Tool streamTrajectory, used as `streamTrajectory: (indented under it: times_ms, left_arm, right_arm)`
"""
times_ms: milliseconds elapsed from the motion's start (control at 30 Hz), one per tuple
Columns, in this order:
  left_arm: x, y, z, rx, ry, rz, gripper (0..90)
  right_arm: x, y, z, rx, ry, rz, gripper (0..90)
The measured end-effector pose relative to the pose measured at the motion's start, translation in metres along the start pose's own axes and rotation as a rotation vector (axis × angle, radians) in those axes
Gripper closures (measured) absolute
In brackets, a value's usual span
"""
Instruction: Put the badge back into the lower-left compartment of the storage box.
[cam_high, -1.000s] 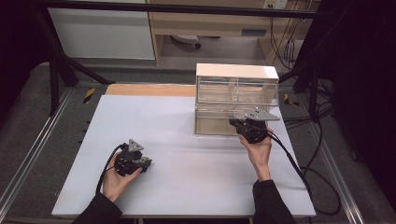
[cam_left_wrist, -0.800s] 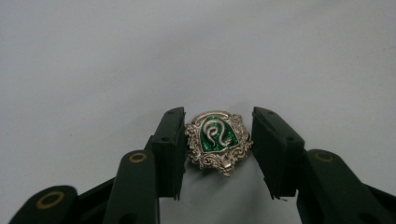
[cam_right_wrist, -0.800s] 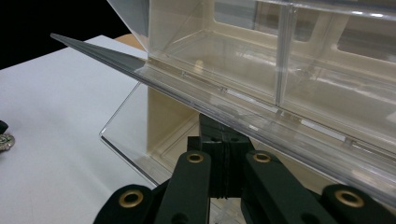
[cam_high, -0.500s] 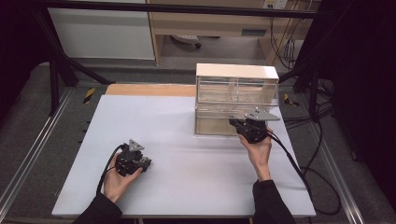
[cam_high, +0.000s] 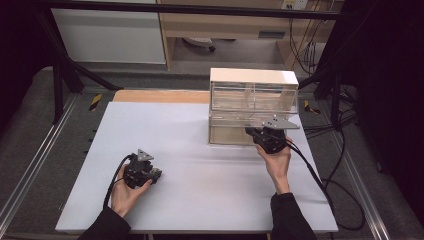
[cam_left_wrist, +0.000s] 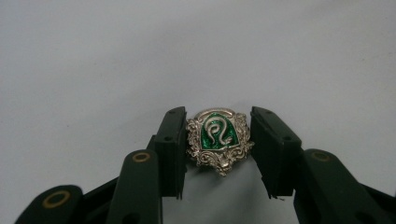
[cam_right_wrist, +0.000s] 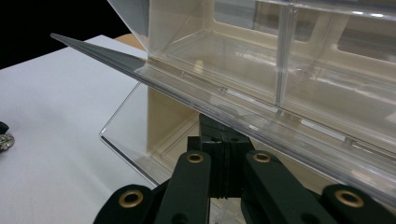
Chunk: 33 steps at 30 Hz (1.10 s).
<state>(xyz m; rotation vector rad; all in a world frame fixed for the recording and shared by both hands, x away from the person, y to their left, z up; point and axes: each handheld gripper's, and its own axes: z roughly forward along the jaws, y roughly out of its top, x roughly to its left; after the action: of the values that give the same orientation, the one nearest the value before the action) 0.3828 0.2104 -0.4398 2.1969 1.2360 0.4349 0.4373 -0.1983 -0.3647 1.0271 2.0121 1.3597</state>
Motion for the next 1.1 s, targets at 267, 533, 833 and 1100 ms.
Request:
streamTrajectory:
  times_ms: [267,533,833,1100]
  left_arm:
    - [0.001,0.0,-0.002,-0.013,0.002,-0.003,56.4]
    - [0.001,0.0,-0.004,-0.02,0.002,-0.001,56.5]
    - [0.001,0.001,-0.008,-0.033,-0.001,0.003,56.6]
    - [0.0,0.002,-0.012,-0.045,-0.005,0.008,56.6]
  right_arm:
    - [0.0,0.0,0.0,0.001,-0.001,-0.002,90.0]
    - [0.0,0.0,0.0,0.003,-0.001,-0.004,90.0]
    - [0.0,0.0,0.0,0.003,-0.001,-0.005,90.0]
    - [0.0,0.0,0.0,0.003,-0.001,-0.005,90.0]
